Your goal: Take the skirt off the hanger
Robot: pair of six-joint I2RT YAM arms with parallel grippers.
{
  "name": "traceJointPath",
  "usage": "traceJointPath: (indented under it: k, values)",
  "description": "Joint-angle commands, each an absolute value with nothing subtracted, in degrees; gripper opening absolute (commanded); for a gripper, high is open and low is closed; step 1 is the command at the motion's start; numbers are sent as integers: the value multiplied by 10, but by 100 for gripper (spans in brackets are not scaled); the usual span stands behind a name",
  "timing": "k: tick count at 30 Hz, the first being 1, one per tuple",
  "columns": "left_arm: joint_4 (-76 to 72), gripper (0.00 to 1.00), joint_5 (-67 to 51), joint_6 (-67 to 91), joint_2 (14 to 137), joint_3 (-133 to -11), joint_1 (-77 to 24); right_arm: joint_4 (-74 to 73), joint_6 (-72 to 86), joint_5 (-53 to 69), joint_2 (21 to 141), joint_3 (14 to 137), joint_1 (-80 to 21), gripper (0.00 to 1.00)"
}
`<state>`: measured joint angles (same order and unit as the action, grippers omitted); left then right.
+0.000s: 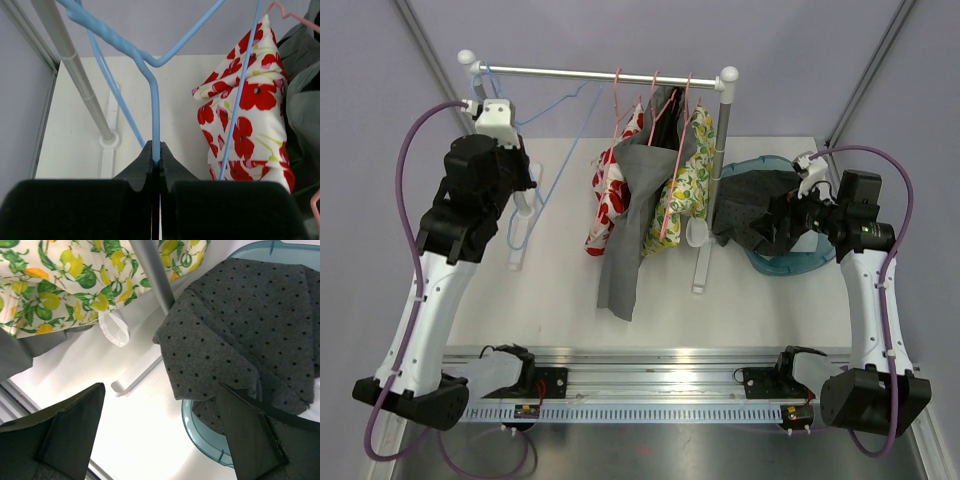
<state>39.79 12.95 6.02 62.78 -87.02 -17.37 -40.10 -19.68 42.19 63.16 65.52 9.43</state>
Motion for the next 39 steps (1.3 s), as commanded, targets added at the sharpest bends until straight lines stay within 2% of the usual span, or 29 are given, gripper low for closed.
traceJointPath:
  k: [1,10,18,27,31,32,39]
  values:
    - [327,0,148,32,662,-921,-171,-378,-185,466,614,651,93,100]
    - [259,0,201,4,750,-982,-170,-379,-185,500,608,643,93,99]
    - [274,0,204,-42,834,-1048,-170,-384,-194,502,615,643,93,99]
    - [294,0,206,-31,819,-966,-170,-384,-192,504,616,642,93,99]
    - [288,6,216,-26,795,-933,-170,-384,-192,505,615,642,93,99]
    - [287,11,218,-26,791,-920,-169,-384,-192,505,614,642,93,100]
    - [293,11,208,-10,778,-894,-156,-386,-195,506,613,642,93,99]
